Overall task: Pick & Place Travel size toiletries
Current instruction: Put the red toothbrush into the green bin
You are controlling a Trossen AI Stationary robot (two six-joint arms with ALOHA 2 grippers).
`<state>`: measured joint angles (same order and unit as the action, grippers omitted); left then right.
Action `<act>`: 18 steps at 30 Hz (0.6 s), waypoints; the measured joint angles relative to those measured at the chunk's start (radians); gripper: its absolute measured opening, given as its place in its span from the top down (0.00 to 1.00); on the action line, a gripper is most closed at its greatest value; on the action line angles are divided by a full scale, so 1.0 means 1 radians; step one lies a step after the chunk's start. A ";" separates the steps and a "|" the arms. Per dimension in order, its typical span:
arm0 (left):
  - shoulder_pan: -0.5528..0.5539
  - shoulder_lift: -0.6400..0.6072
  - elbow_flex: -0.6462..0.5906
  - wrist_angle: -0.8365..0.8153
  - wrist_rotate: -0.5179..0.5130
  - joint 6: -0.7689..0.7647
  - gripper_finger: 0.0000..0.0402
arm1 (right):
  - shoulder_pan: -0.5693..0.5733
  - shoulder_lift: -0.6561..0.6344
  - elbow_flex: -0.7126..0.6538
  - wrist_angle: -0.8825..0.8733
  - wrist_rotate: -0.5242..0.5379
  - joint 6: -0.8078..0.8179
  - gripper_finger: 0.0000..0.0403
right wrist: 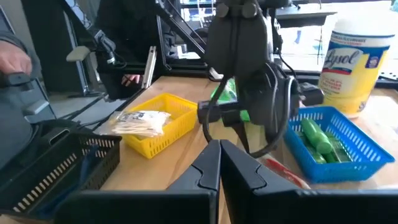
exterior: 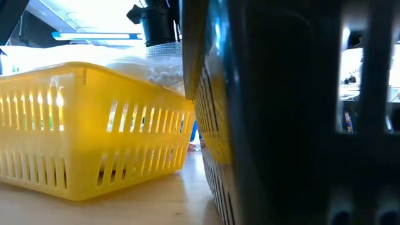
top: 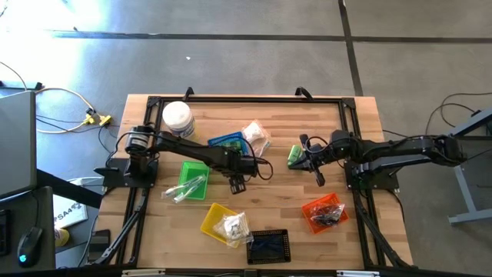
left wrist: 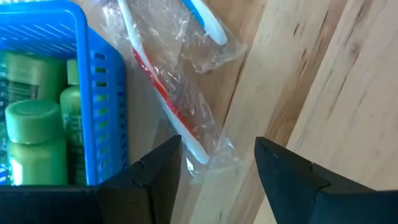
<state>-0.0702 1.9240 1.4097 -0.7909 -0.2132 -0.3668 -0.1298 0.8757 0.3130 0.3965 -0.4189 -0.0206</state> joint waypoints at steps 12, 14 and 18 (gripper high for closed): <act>0.037 0.067 0.004 0.023 -0.001 0.023 0.51 | 0.001 0.000 0.000 -0.005 0.005 -0.002 0.99; 0.047 0.068 0.000 -0.005 0.000 0.022 0.51 | 0.001 0.000 0.000 -0.005 0.005 -0.002 0.99; 0.053 0.067 0.002 0.011 0.003 0.024 0.51 | 0.001 0.000 0.000 -0.006 0.005 -0.002 0.99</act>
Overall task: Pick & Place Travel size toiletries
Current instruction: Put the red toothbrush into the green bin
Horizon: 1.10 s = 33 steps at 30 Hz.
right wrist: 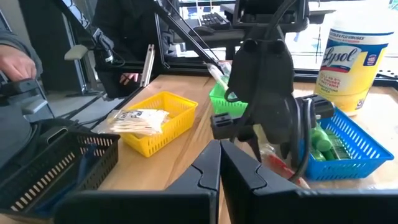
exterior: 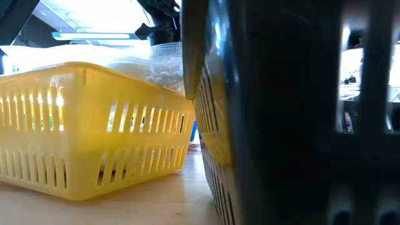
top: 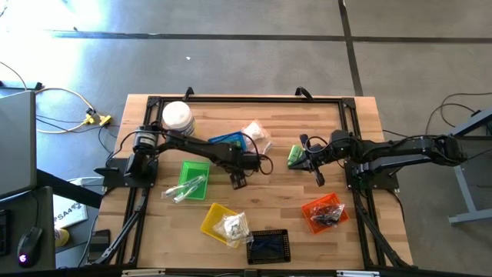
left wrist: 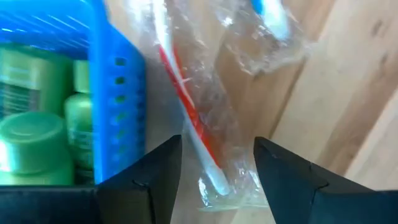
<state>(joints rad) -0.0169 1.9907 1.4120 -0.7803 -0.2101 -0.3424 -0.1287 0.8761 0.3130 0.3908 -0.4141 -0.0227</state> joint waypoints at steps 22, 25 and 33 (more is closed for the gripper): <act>-0.017 0.033 0.002 0.051 0.171 0.110 0.59 | 0.000 0.000 0.000 -0.011 -0.004 -0.016 0.99; -0.017 0.034 0.002 0.055 0.170 0.110 0.73 | 0.000 0.000 0.000 -0.012 -0.004 -0.025 0.99; -0.016 0.032 0.006 0.047 0.200 0.042 0.92 | 0.000 0.000 0.000 -0.013 -0.004 -0.027 0.99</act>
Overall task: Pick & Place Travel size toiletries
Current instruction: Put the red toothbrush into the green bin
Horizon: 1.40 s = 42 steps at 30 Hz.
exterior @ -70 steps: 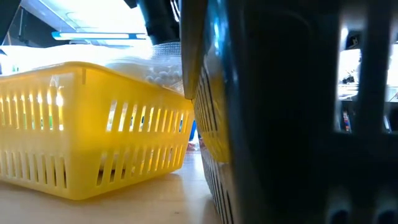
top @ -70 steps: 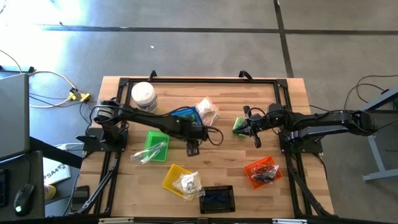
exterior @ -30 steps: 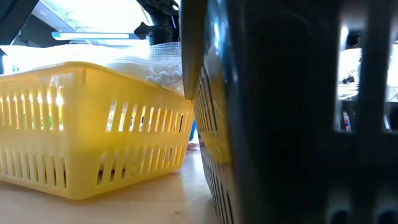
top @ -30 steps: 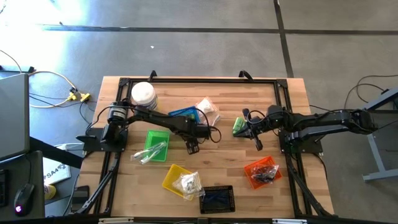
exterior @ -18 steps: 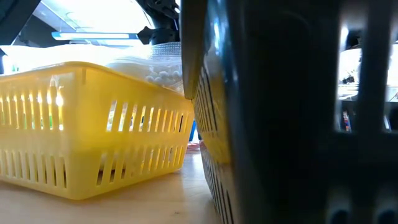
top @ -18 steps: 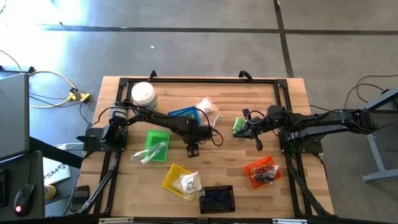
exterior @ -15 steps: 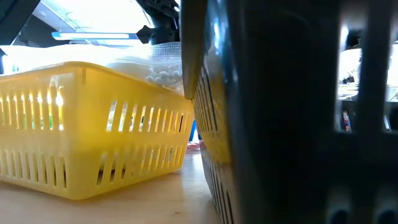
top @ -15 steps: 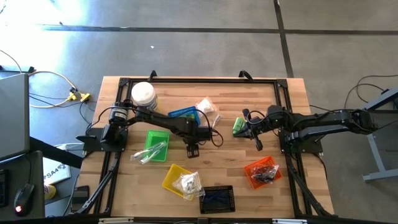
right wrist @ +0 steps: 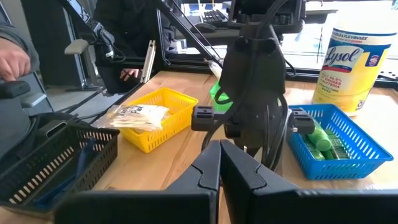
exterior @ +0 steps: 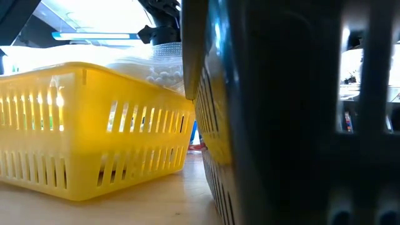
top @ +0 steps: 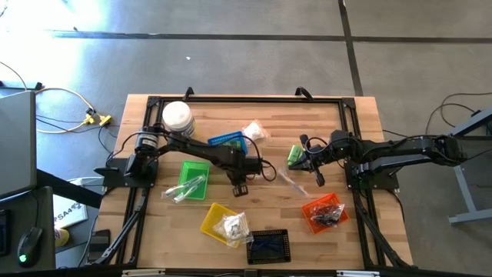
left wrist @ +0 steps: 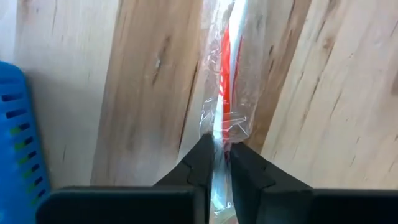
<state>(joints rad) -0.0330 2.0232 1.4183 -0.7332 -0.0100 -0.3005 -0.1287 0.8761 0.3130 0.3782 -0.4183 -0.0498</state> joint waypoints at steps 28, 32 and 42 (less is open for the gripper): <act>-0.107 -0.564 0.106 -0.526 -0.508 -0.164 0.97 | 0.000 0.000 0.000 0.005 -0.008 0.002 0.99; -0.124 -0.632 0.106 -0.772 -0.488 -0.421 0.97 | 0.000 0.000 0.000 -0.001 -0.008 0.004 0.99; -0.193 -0.644 -0.089 -0.834 -0.143 -0.587 0.97 | 0.000 0.000 0.000 0.000 -0.008 0.001 0.99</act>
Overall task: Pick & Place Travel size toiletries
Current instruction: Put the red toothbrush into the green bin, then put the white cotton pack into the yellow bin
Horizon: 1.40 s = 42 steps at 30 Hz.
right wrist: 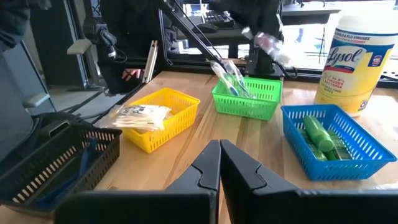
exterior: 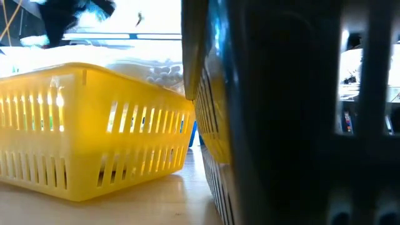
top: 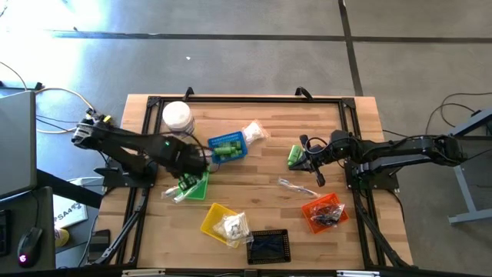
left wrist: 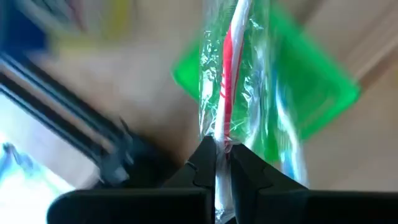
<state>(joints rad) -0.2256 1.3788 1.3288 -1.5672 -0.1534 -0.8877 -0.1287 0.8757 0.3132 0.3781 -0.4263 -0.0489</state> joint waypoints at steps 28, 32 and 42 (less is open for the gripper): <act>0.003 0.057 -0.283 0.171 0.274 0.054 0.97 | 0.000 0.000 0.000 0.012 0.007 -0.008 0.99; 0.003 0.079 -0.283 0.163 0.256 0.046 0.97 | 0.000 0.000 0.000 0.011 0.006 -0.007 0.99; 0.003 0.080 -0.283 0.168 0.249 0.072 0.63 | 0.000 0.000 0.000 0.012 0.005 -0.004 0.99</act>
<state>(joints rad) -0.2230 1.4590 1.0458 -1.3990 0.0955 -0.8161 -0.1287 0.8757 0.3134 0.3904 -0.4217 -0.0532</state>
